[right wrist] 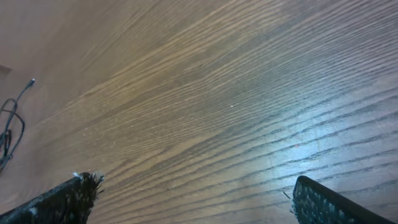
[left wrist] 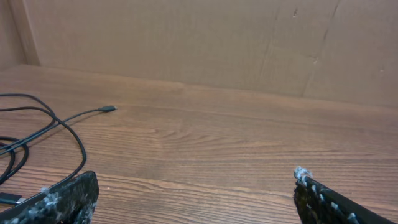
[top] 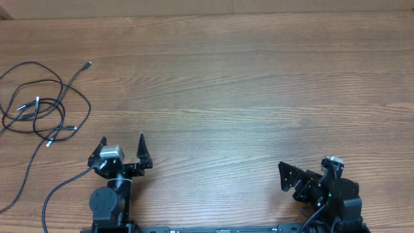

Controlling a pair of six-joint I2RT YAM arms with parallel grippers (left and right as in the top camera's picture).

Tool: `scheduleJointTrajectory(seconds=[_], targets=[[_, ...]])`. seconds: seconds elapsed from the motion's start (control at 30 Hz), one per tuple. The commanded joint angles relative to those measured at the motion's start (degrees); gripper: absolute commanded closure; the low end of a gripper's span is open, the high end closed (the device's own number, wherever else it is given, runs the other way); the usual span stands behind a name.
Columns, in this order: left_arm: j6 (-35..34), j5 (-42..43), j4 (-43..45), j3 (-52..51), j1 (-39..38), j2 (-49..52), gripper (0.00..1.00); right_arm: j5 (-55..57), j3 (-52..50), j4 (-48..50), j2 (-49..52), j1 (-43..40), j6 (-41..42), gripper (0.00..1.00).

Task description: Untangle cables

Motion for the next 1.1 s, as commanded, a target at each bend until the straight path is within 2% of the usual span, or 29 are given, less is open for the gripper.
scheduleJointTrajectory(seconds=[0.0,0.77,0.87,1.07], targets=[[1.1,-0.2,0.0,-0.2,-0.4,-0.6,0.00,0.2,0.0,0.5,-1.0,-0.3,0.5,0.00],[1.1,-0.2,0.0,-0.2,-0.4,-0.6,0.00,0.1,0.0,2.7,-1.3,-0.3,0.5,0.00],[1.1,-0.2,0.0,-0.2,-0.4,-0.6,0.00,0.1,0.0,11.2,-2.0,-0.3,0.5,0.00],[1.1,-0.2,0.0,-0.2,-0.4,-0.6,0.01,0.1,0.0,39.8,-2.0,-0.3,0.5,0.00]])
